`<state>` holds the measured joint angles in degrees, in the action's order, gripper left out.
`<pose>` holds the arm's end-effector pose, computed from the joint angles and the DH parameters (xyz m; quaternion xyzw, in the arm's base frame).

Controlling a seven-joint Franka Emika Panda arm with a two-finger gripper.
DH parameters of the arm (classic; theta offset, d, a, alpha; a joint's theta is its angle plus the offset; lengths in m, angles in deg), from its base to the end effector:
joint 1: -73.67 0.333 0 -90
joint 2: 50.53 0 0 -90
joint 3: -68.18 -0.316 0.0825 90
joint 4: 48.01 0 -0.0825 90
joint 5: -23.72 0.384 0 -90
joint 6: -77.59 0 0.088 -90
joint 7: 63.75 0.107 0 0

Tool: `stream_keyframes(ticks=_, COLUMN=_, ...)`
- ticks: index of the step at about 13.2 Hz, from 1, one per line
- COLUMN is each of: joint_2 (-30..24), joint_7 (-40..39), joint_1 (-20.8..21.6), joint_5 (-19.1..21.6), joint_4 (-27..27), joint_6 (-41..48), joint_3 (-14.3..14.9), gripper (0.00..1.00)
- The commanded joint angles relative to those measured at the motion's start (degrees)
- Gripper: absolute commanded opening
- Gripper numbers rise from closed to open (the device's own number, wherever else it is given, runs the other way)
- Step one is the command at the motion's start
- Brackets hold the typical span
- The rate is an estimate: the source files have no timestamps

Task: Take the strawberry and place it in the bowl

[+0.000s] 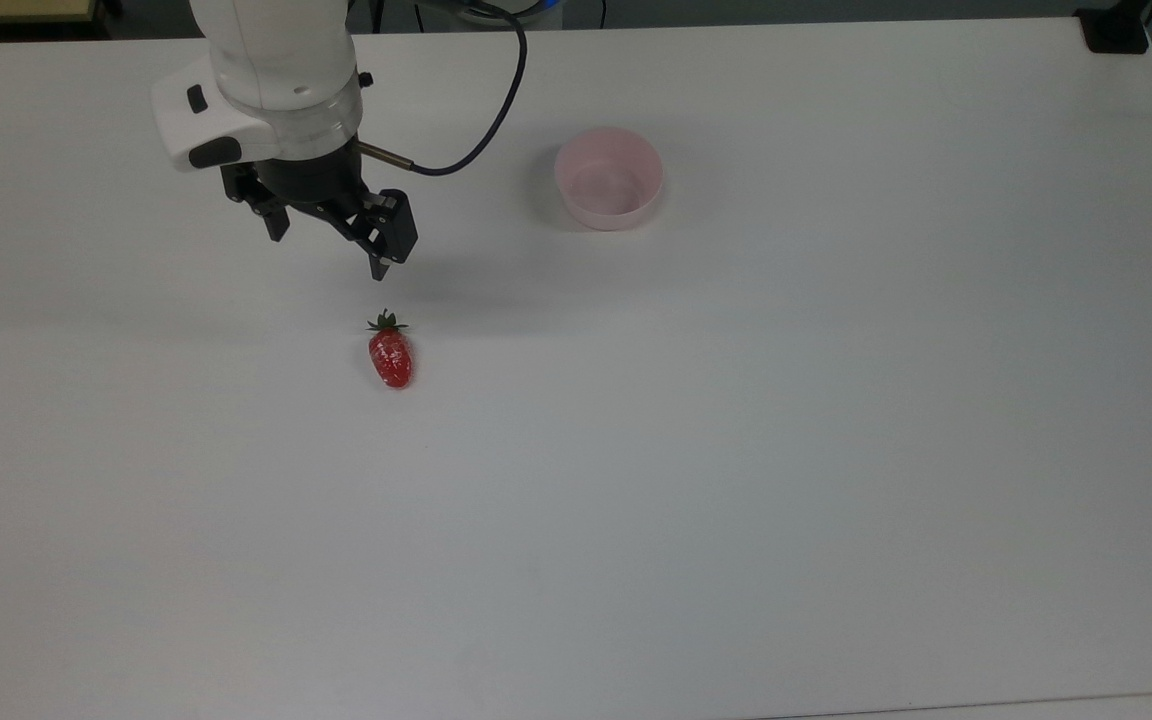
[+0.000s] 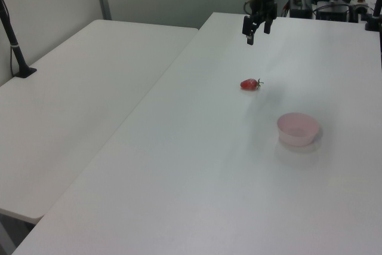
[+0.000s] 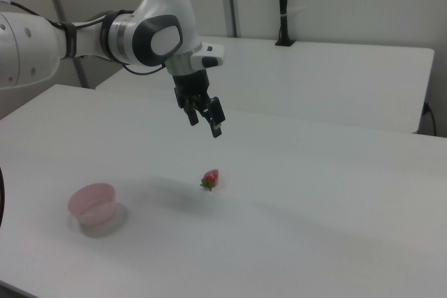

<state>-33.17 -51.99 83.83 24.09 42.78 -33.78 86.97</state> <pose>0.6512 -0.0752 0.4762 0.9839 -0.1692 0.0372 0.0438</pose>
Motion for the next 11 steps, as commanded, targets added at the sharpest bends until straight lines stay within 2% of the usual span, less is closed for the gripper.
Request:
stream_keyframes(ticks=1, joint_2=-1.01, joint_7=0.89, joint_1=0.21, joint_5=-0.63, joint_4=0.44, joint_6=-0.16, joint_3=0.20, gripper=1.00)
stream_keyframes(ticks=11, joint_2=-1.63, joint_7=0.54, joint_1=-0.40, joint_5=-0.63, joint_4=0.44, joint_6=-0.07, joint_3=0.20, gripper=1.00)
